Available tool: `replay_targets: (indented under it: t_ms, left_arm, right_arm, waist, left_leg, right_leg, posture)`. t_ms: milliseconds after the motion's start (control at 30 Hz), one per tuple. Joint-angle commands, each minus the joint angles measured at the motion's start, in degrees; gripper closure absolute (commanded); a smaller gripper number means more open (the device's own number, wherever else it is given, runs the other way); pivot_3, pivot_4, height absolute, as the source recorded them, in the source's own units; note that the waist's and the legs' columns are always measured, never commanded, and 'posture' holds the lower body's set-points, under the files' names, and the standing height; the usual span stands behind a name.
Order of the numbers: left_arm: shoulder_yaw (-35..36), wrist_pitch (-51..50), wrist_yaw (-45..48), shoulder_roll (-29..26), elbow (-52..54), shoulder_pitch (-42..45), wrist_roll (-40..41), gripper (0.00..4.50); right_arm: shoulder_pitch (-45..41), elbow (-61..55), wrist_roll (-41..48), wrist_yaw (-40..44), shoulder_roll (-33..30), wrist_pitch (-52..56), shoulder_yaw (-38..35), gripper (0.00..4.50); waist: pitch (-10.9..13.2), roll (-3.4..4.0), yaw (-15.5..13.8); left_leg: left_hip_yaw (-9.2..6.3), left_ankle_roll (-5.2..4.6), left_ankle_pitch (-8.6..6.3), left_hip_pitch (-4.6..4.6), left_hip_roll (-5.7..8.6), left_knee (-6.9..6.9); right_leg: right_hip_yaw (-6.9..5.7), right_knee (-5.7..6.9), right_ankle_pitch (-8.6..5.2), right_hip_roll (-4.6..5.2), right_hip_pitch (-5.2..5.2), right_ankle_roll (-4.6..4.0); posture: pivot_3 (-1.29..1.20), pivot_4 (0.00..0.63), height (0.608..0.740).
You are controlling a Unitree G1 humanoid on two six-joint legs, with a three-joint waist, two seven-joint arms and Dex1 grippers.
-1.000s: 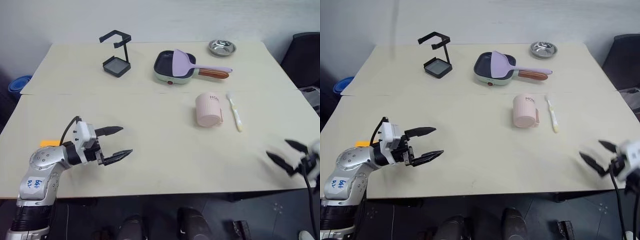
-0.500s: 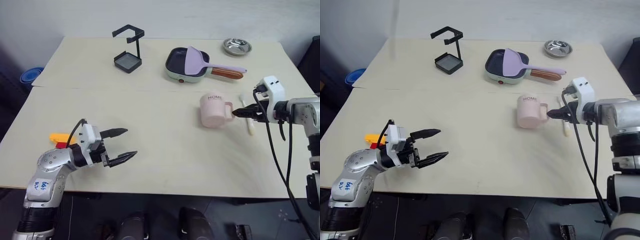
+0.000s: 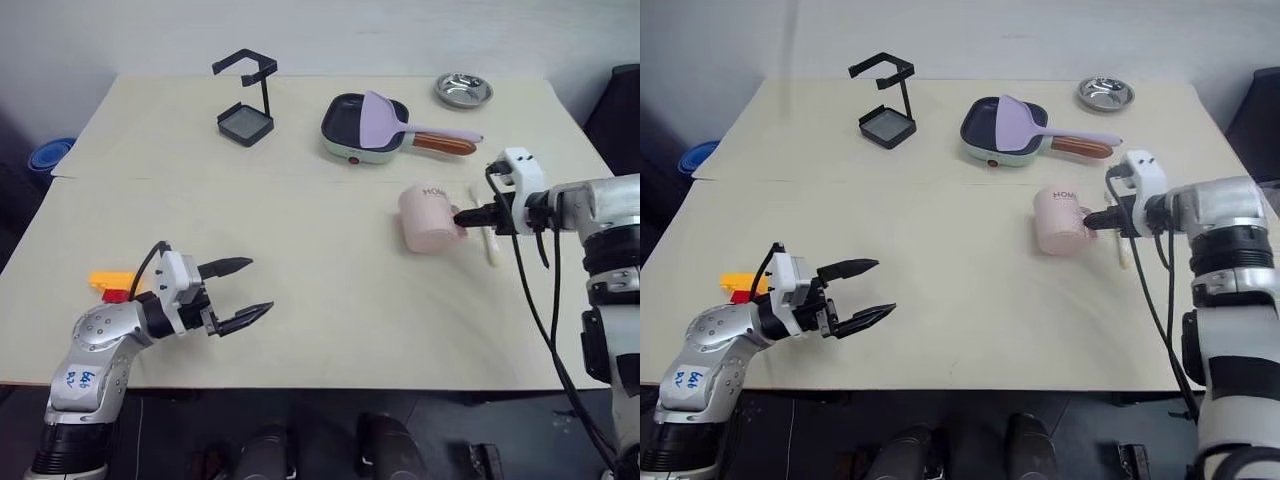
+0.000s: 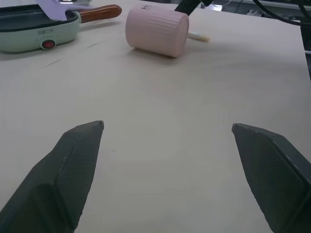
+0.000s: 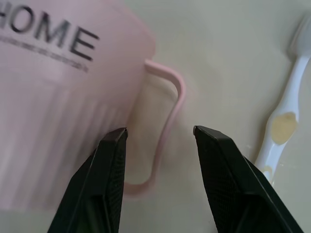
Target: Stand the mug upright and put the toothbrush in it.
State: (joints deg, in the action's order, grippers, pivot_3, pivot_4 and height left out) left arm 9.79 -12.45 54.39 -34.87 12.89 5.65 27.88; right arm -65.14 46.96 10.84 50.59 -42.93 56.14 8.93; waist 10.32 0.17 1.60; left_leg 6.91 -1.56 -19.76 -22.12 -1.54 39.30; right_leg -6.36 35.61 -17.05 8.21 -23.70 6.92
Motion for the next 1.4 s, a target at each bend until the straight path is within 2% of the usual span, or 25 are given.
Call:
replay_targets:
  t_ms: [33, 100, 200, 333, 367, 433, 567, 633, 733, 900, 967, 1067, 1167, 1233, 1267, 1400]
  left_arm:
    - [0.41, 0.89, -0.21, 0.01, 1.7, -0.08, 0.57, 0.0]
    - [0.32, 1.08, -0.2, 0.12, 1.67, -0.07, 0.51, 0.0]
    - [0.3, 1.4, -0.02, 0.16, 1.61, -0.17, 0.47, 0.0]
    - [0.34, 1.99, 0.27, 0.11, 1.6, -0.58, 0.43, 0.0]
    - [0.36, 2.13, 0.32, 0.1, 1.6, -0.7, 0.41, 0.0]
    - [0.73, 2.26, 0.51, -0.28, 1.72, -1.14, 0.43, 0.0]
    - [3.14, 2.4, -0.25, -0.94, 2.16, -3.07, 0.91, 0.0]
    - [4.02, 2.27, -0.8, -0.97, 2.46, -3.83, 0.98, 0.0]
    - [4.81, 2.16, -1.58, -0.78, 2.71, -4.38, 0.9, 0.0]
    - [5.49, 2.03, -3.17, -0.25, 3.12, -4.62, 1.05, 0.0]
    - [5.54, 1.97, -3.51, -0.3, 3.4, -4.73, 1.07, 0.0]
    - [5.84, 1.82, -3.84, -0.62, 3.72, -4.9, 1.18, 0.0]
    - [6.5, 1.72, -3.75, -1.0, 3.88, -5.25, 1.25, 0.0]
    - [6.87, 1.71, -3.7, -1.1, 3.95, -5.47, 1.24, 0.0]
    - [7.04, 1.71, -3.72, -1.15, 3.98, -5.62, 1.25, 0.0]
    - [7.2, 1.37, -3.63, -1.2, 4.04, -6.08, 1.48, 0.0]
  right_arm:
    - [-3.27, 4.79, -2.9, 0.63, 0.94, -2.68, 0.76, 2.26]
    - [-4.42, 7.49, -4.09, 1.66, 2.09, -3.35, 1.45, 2.26]
    - [-5.33, 10.06, -5.81, 4.24, 3.36, -4.52, 2.98, 2.84]
    - [-6.18, 13.02, -7.65, 5.28, 4.59, -6.9, 3.0, 4.27]
    - [-6.33, 13.55, -7.9, 5.22, 4.74, -7.43, 2.73, 4.48]
    - [-6.19, 14.08, -6.99, 4.76, 5.18, -11.23, 0.4, 4.48]
    - [-1.18, 6.75, 1.14, 9.07, 8.53, -30.55, -10.01, 4.48]
    - [3.64, 0.55, 6.33, 11.52, 12.5, -38.4, -15.12, 4.48]
    - [10.11, -5.89, 10.58, 10.72, 19.21, -46.78, -19.28, 4.48]
    - [19.37, -9.53, 8.4, 8.49, 30.2, -63.76, -17.23, 4.48]
    - [21.28, -6.04, 3.54, 5.26, 32.14, -72.78, -14.82, 4.48]
    - [22.06, -1.71, -1.0, 1.39, 33.15, -79.61, -12.34, 4.48]
    - [22.1, 0.58, -1.04, 3.7, 33.28, -82.96, -11.35, 4.48]
    - [22.21, 0.4, 1.57, 9.02, 33.07, -81.02, -11.29, 3.97]
    - [21.87, 0.67, 1.18, 8.49, 32.43, -81.58, -11.49, 3.77]
    - [21.44, -0.11, -0.4, 8.25, 28.8, -82.08, -11.65, 2.43]
  waist:
    - [0.0, 0.0, 0.09]
    - [0.0, 0.0, 0.14]
    - [0.0, 0.0, 0.15]
    - [0.0, 0.0, 0.16]
    - [0.0, 0.01, 0.16]
    - [-0.06, -0.1, 0.14]
    - [-0.05, -0.1, 0.16]
    - [-0.05, -0.09, 0.34]
    - [-0.05, -0.09, 0.34]
    - [-0.05, -0.1, 0.31]
    - [-0.05, -0.09, 0.18]
    - [-0.05, -0.09, 0.22]
    - [-0.05, -0.09, 0.44]
    - [-0.05, -0.09, 0.57]
    - [-0.05, -0.09, 0.62]
    - [-0.05, -0.09, 0.43]
  left_leg:
    - [0.01, 0.0, 0.0, 0.0, 0.0, 0.0]
    - [0.01, 0.01, 0.0, 0.0, 0.0, 0.0]
    - [0.0, 0.02, 0.01, 0.0, -0.01, 0.0]
    - [0.0, 0.02, 0.01, 0.0, -0.02, 0.0]
    - [0.0, 0.02, 0.01, 0.0, -0.02, 0.0]
    - [-0.01, 0.04, 0.02, 0.03, -0.06, 0.0]
    - [0.0, 0.05, 0.03, 0.01, -0.06, 0.01]
    - [0.0, 0.09, 0.04, 0.01, -0.11, -0.02]
    - [-0.03, 0.16, 0.07, 0.02, -0.18, -0.06]
    - [-0.08, 0.17, 0.07, 0.04, -0.16, -0.04]
    - [-0.1, 0.17, 0.07, 0.03, -0.13, -0.03]
    - [-0.12, 0.16, 0.08, 0.04, -0.09, 0.01]
    - [-0.15, 0.18, 0.08, 0.06, -0.14, 0.01]
    - [-0.15, 0.19, 0.09, 0.06, -0.16, 0.01]
    - [-0.15, 0.19, 0.09, 0.06, -0.17, 0.01]
    - [-0.19, 0.19, 0.09, 0.08, -0.16, 0.01]
  right_leg:
    - [0.0, 0.0, 0.0, 0.0, 0.0, 0.0]
    - [0.0, 0.0, 0.0, -0.01, 0.0, 0.0]
    - [0.01, 0.0, 0.0, -0.03, 0.0, 0.0]
    - [0.01, 0.0, 0.0, -0.04, 0.0, 0.0]
    - [0.01, 0.0, 0.0, -0.04, 0.0, 0.0]
    - [0.01, 0.0, 0.0, -0.08, 0.03, 0.0]
    - [0.03, -0.01, 0.0, -0.1, 0.02, 0.0]
    - [0.03, -0.02, 0.0, -0.18, 0.0, 0.0]
    - [0.04, -0.01, 0.0, -0.26, 0.0, 0.0]
    - [0.09, 0.01, -0.01, -0.28, 0.02, -0.01]
    - [0.1, 0.02, -0.01, -0.26, 0.02, -0.02]
    - [0.13, 0.03, 0.0, -0.24, 0.04, -0.02]
    - [0.13, 0.03, -0.01, -0.28, 0.05, -0.03]
    - [0.13, 0.03, -0.02, -0.3, 0.05, -0.04]
    - [0.12, 0.03, -0.02, -0.31, 0.05, -0.04]
    - [0.12, 0.03, -0.02, -0.29, 0.1, -0.04]
  posture:
    - [0.0, 0.15, 0.74]
    - [0.0, 0.15, 0.74]
    - [0.0, 0.15, 0.74]
    - [0.0, 0.15, 0.74]
    - [0.0, 0.15, 0.74]
    - [0.0, 0.15, 0.74]
    - [0.0, 0.15, 0.74]
    - [0.0, 0.15, 0.74]
    - [0.0, 0.15, 0.74]
    - [0.0, 0.15, 0.74]
    - [0.0, 0.15, 0.74]
    - [0.0, 0.15, 0.74]
    - [0.0, 0.15, 0.74]
    - [0.0, 0.15, 0.74]
    - [0.0, 0.15, 0.74]
    - [0.0, 0.15, 0.74]
